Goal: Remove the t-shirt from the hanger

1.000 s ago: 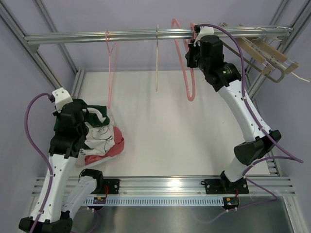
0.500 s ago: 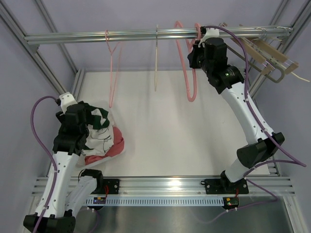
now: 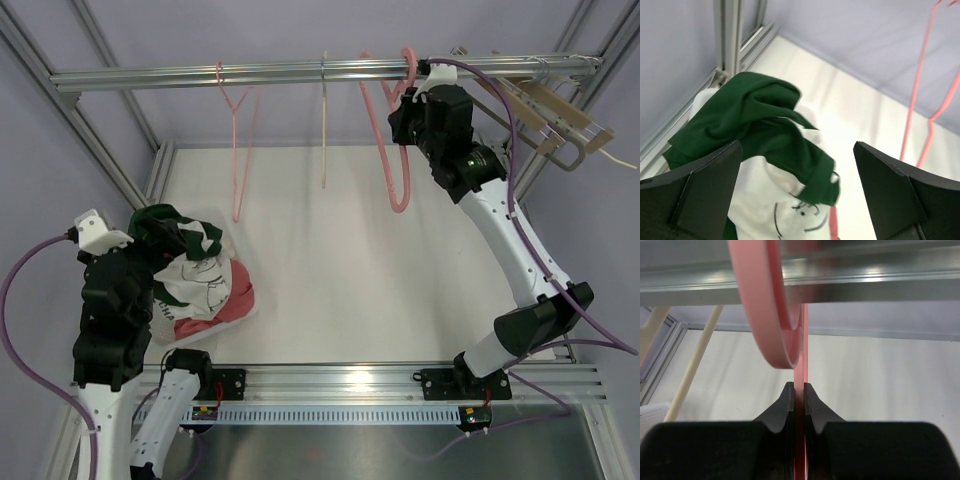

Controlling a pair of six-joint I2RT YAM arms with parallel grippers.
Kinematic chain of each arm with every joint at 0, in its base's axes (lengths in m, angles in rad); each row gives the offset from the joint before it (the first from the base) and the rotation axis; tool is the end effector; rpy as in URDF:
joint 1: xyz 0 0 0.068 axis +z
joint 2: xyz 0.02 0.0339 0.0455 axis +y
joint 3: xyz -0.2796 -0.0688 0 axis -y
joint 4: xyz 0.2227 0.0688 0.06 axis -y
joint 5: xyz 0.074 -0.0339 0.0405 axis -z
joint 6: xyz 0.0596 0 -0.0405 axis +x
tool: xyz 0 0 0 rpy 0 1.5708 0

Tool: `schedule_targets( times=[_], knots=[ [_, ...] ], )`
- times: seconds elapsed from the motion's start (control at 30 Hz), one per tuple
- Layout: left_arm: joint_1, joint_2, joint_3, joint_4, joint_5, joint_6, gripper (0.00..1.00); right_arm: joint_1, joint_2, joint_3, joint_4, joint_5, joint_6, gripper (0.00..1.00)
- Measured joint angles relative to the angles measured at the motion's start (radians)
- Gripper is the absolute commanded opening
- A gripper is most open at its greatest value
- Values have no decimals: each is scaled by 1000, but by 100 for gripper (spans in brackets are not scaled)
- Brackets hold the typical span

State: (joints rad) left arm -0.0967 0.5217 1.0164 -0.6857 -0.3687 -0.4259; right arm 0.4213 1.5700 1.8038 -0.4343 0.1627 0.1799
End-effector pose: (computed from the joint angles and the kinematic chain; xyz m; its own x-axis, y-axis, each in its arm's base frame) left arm 0.0741 0.0144 0.3868 -0.0638 -0.3810 -0.9224 -0.3168 0.8842 -0.3433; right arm 0.3258 0.1354 0.4766 -0.2251 0.0926 -0.9699 -0.2220 0.9644 0.1436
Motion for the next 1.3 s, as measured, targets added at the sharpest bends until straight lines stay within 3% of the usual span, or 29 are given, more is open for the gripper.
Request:
schedule_targets(
  times=[0.2, 0.53, 0.87, 1.13, 1.3],
  knots=[
    [0, -79, 33, -4, 57, -1, 99, -1, -41, -33, 5, 0, 13, 11],
    [0, -102, 81, -37, 236, -1, 99, -1, -122, -112, -34, -1, 51, 42],
    [0, -117, 187, -23, 505, -4, 99, -1, -439, -367, -26, -19, 127, 99],
    [0, -150, 185, -23, 640, 8, 99, -1, -778, -568, -26, -6, 205, 99],
    [-2, -188, 140, -19, 755, 26, 99, -1, -1089, -706, -39, 5, 279, 100]
  ],
)
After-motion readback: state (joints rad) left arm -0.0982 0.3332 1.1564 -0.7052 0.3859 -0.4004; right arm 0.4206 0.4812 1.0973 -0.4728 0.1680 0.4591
